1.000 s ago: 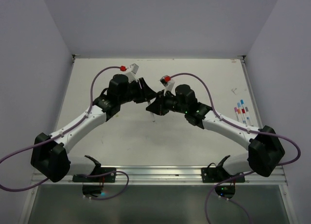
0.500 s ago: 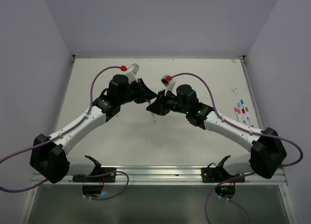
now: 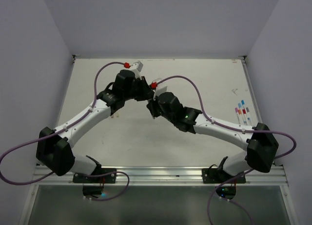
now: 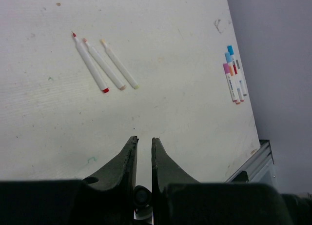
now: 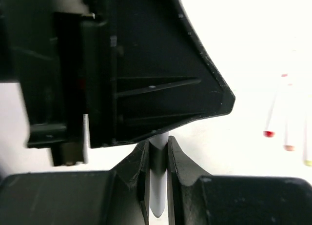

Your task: Open the pen caps

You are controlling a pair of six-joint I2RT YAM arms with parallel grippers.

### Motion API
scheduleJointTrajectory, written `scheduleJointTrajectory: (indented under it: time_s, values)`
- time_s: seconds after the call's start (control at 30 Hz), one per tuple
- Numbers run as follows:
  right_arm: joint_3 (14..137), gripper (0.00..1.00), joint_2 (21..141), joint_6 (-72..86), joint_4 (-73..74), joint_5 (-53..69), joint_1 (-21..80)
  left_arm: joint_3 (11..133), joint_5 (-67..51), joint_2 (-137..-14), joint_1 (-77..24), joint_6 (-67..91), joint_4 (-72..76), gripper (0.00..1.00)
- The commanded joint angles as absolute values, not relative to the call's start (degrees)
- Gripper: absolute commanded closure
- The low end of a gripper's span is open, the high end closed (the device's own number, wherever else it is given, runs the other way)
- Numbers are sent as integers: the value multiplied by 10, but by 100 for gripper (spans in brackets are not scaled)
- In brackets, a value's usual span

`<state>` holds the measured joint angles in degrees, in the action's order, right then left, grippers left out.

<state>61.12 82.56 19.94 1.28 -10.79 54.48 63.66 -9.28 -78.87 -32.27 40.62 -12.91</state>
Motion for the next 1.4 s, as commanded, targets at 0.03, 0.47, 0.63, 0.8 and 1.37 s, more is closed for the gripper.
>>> scheduleJointTrajectory:
  time_s: [0.03,0.47,0.63,0.8,1.37]
  values:
    - [619,100,845,103,57,-353,598,705,-23,-836,-307,366,-157,100]
    - [527,100,775,136,-25,-51,535,592,-264,-800,-198,391,46,100]
    - [515,100,786,205,-81,203,461,542,-252,-759,-194,363,82,100]
    - [512,100,811,264,-124,285,453,509,-189,-704,-192,366,118,100]
    - [697,100,935,55,188,-96,303,541,-98,-805,-192,342,-96,100]
